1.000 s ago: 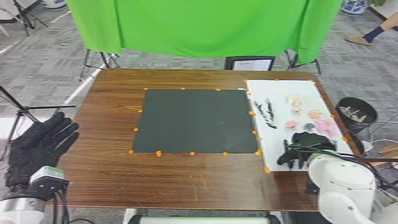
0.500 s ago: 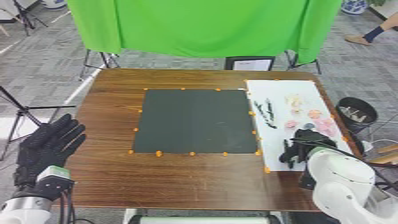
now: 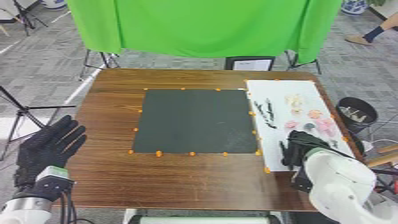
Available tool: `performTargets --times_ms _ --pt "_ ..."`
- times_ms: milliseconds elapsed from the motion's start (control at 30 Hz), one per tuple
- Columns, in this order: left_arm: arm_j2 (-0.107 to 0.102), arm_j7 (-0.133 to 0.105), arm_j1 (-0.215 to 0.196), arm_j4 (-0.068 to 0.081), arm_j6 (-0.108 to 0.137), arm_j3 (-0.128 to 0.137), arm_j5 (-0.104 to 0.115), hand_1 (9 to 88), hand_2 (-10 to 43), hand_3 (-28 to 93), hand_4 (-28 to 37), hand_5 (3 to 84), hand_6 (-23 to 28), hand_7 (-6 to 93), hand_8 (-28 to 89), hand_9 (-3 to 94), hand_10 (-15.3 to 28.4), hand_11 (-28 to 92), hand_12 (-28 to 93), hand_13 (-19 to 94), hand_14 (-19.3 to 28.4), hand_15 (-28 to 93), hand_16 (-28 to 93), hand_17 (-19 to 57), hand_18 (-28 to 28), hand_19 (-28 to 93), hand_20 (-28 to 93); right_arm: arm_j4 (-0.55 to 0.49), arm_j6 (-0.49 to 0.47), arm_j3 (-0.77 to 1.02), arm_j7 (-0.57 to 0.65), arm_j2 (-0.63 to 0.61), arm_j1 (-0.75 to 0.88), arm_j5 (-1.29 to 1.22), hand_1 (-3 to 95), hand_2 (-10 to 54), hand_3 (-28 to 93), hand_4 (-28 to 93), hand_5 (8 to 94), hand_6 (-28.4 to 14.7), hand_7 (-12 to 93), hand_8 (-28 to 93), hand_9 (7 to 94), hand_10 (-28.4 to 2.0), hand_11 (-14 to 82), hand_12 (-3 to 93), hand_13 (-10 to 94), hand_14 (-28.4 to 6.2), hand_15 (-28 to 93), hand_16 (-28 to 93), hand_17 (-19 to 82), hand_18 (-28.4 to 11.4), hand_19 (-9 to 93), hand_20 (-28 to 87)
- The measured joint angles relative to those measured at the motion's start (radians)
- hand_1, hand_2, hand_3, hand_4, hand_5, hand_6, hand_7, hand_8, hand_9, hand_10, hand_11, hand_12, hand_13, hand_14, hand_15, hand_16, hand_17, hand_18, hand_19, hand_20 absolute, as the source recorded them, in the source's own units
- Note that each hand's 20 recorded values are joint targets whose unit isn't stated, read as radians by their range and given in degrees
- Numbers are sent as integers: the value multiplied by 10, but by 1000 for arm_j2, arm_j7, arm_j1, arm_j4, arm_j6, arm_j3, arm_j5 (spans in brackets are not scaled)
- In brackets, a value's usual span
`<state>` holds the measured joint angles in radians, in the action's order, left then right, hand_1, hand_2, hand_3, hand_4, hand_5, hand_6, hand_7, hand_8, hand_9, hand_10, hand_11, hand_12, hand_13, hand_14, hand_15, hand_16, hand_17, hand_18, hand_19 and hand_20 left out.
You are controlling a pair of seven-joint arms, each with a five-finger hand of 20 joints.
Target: Arrange flowers
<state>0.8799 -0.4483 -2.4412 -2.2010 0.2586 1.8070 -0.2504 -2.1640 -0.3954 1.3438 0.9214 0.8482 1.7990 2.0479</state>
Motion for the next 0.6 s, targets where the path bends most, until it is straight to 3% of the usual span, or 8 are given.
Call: performTargets --times_ms 67,200,467,600 --pt "1 0 0 0 0 0 4 302 183 769 -220 530 97 145 -81 443 152 210 107 311 170 384 -85 -52 164 429 94 1 105 -11 -16 -7 33 35 499 -95 791 -46 770 -16 522 60 937 -61 186 389 921 -35 234 513 564 -198 860 258" --pt "1 0 -1 0 -2 2 14 300 176 757 -231 514 95 141 -78 438 153 211 109 311 171 397 -83 -54 168 434 98 1 260 -19 -40 -19 88 59 500 -95 801 -38 760 -21 559 30 937 -65 194 429 911 -41 247 576 527 -224 861 293" --pt "0 -26 -25 -2 -2 15 41 299 173 749 -246 511 95 141 -77 435 155 212 112 312 172 408 -84 -56 171 435 102 -10 256 -14 -60 -26 93 53 501 -95 803 -26 751 -25 587 6 937 -72 198 441 898 -48 266 584 513 -232 849 317" --pt "0 -45 -37 -3 -2 32 55 298 175 748 -249 512 96 142 -76 436 156 212 112 312 172 411 -85 -56 172 435 103 -30 310 -14 -66 -27 85 10 503 -95 803 -25 749 -27 596 -4 937 -73 197 445 896 -49 271 581 511 -234 847 325"
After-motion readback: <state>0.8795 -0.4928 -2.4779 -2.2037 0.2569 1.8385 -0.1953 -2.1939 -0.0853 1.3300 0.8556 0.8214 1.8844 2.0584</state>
